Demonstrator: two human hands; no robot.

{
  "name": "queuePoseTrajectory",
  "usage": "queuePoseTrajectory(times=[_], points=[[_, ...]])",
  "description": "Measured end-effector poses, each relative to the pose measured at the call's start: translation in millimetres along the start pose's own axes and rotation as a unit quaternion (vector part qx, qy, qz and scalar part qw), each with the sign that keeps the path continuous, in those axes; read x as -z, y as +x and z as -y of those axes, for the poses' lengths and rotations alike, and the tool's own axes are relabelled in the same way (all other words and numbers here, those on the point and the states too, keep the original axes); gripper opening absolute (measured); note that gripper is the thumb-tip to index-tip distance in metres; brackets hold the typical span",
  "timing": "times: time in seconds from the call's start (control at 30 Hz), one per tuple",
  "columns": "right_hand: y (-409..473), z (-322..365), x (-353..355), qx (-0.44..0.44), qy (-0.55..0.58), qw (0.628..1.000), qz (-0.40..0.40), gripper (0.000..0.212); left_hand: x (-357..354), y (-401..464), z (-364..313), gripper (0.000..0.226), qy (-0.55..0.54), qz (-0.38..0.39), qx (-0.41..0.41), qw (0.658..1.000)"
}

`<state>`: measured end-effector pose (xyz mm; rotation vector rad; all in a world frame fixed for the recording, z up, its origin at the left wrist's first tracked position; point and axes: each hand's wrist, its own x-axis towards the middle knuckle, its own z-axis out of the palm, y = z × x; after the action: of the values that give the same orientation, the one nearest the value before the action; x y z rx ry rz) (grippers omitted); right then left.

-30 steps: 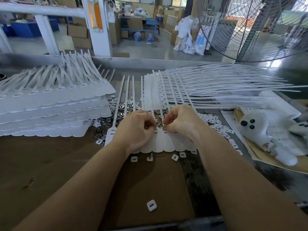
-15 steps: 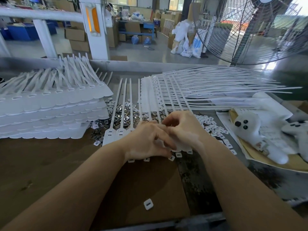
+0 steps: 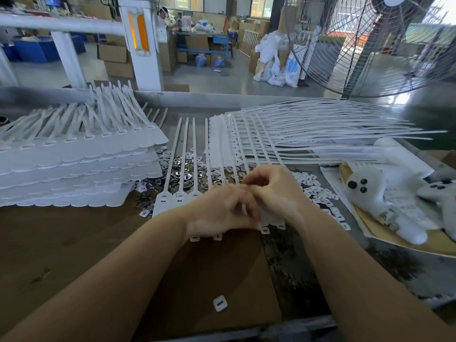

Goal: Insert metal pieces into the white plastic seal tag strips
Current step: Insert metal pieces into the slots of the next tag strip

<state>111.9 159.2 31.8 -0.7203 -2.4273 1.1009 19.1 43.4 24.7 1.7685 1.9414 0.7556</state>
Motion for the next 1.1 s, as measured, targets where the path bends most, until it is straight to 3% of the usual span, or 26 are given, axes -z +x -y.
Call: queuePoseTrajectory(times=[0.1, 0.17, 0.37, 0.53, 0.67, 0.77, 0.87, 1.1], points=[[-3.3, 1.6, 2.0, 0.019, 0.069, 0.996, -0.045, 0.014, 4.9, 3.6, 2.4, 0.021, -0.079, -0.167, 0.042, 0.982], [-3.9, 4.4, 3.2, 0.016, 0.107, 0.994, -0.034, 0.012, 7.3, 7.3, 4.0, 0.02, -0.105, -0.241, 0.068, 0.962], [-0.8, 5.5, 10.2, -0.043, 0.196, 0.978, 0.063, 0.015, 2.3, 9.3, 5.0, 0.018, -0.106, -0.299, 0.069, 0.946], [-0.7, -2.1, 17.9, -0.085, 0.31, 0.945, 0.061, 0.014, -3.8, 8.3, 6.2, 0.017, -0.098, -0.304, 0.058, 0.946], [-1.3, -7.0, 16.8, -0.063, 0.178, 0.982, -0.013, 0.017, -10.4, 8.9, 9.2, 0.017, -0.043, -0.32, 0.102, 0.941], [-1.9, -6.5, 13.7, -0.048, 0.09, 0.994, -0.042, 0.017, -13.0, 9.4, 8.6, 0.014, -0.003, -0.289, 0.129, 0.949], [-1.4, -4.8, 12.0, -0.044, 0.05, 0.997, -0.042, 0.017, -14.7, 9.5, 8.3, 0.01, 0.05, -0.256, 0.146, 0.954], [0.6, -4.6, 11.5, -0.09, -0.011, 0.995, -0.031, 0.003, -15.3, 10.6, 12.2, 0.006, 0.049, -0.257, 0.144, 0.954]])
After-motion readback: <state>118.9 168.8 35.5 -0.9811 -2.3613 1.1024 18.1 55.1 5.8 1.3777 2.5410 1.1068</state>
